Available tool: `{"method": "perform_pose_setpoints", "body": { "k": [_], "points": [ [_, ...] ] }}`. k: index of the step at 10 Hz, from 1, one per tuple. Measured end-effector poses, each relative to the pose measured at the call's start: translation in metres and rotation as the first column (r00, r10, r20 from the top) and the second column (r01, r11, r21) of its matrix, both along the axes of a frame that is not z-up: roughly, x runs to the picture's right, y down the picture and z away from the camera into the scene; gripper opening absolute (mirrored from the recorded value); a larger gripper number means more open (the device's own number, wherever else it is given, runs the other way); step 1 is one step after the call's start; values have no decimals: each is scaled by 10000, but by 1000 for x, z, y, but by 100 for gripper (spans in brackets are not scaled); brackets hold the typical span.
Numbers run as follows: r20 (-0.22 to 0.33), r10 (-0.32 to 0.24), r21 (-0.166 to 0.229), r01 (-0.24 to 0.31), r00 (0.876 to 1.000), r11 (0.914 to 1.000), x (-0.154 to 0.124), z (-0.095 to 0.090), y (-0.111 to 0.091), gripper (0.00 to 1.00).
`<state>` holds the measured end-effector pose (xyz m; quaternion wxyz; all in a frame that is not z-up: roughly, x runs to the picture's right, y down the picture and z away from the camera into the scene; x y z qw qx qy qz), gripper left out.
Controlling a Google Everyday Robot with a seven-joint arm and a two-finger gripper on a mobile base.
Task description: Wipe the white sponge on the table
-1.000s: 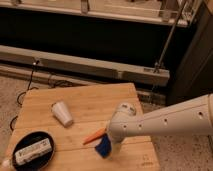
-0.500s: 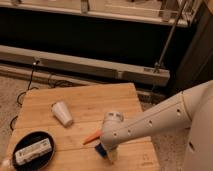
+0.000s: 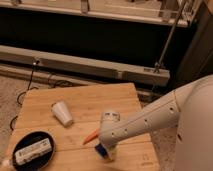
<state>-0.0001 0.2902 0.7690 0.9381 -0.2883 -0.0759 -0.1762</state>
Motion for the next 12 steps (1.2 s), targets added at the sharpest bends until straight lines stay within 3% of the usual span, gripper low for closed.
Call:
{"method": "perform_pose_setpoints", "body": {
  "k": [2, 4, 5, 12],
  "points": [
    [-119, 47, 74, -46, 9999, 10000, 0, 4, -2, 74],
    [-262, 94, 57, -92, 9996, 9999, -2, 10, 0, 54],
    [-322, 103, 41, -102, 9994, 9999, -2, 12, 0, 52],
    [-766, 355, 136, -346, 9964, 9993, -2, 24, -7, 51]
  ]
}}
